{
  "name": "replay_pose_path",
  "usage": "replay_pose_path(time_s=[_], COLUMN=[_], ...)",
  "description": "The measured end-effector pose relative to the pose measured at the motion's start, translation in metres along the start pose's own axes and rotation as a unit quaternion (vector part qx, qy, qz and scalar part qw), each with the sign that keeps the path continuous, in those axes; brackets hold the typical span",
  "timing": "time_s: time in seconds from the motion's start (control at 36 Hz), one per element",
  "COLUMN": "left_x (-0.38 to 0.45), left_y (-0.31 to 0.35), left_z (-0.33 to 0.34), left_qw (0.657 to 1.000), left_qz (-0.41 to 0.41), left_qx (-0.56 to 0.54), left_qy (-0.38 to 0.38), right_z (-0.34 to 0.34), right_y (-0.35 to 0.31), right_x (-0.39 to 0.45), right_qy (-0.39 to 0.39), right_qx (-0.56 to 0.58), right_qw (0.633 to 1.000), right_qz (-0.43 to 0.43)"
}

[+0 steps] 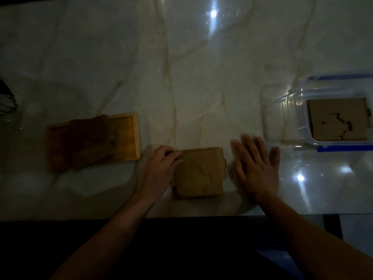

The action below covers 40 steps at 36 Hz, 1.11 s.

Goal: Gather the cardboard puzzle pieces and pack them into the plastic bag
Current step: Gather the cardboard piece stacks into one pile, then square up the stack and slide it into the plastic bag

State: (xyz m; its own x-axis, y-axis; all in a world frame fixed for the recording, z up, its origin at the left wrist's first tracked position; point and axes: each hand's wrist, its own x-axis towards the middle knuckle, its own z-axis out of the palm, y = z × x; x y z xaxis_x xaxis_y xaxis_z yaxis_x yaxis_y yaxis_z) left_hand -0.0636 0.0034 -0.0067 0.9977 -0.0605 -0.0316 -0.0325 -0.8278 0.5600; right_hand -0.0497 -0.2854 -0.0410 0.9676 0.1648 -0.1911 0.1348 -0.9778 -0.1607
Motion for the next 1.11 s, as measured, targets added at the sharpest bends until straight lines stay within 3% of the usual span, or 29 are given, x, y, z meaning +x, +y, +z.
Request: replay_pose_path(time_s=[0.22,0.42,0.5,0.67,0.83,1.11], left_x=[-0.001,-0.001,-0.001,-0.007,-0.008,-0.021], left_y=[-0.005,-0.007,-0.008,-0.017,-0.02,0.004], left_z=[0.005,-0.002,-0.006,-0.01,-0.015,-0.011], left_qw=[1.0,0.995,0.991,0.988,0.984,0.973], left_qz=[-0.014,-0.091,-0.111,-0.146,-0.156,-0.216], left_qx=[0.001,-0.045,-0.074,-0.014,0.031,-0.01], left_qy=[0.0,0.015,-0.005,-0.055,-0.082,-0.087], right_z=[0.0,-0.007,-0.013,-0.033,-0.04,-0.037], right_y=[0.0,-0.001,-0.002,-0.022,-0.055,-0.09], right_x=[-0.001,-0.001,-0.001,0.01,0.006,-0.012], right_qy=[-0.007,-0.003,0.005,0.061,-0.087,-0.085], right_qx=[-0.009,0.034,0.074,0.152,0.225,0.292], right_qw=[1.0,0.999,0.997,0.984,0.963,0.931], right_qz=[0.005,-0.002,0.008,0.066,0.123,0.2])
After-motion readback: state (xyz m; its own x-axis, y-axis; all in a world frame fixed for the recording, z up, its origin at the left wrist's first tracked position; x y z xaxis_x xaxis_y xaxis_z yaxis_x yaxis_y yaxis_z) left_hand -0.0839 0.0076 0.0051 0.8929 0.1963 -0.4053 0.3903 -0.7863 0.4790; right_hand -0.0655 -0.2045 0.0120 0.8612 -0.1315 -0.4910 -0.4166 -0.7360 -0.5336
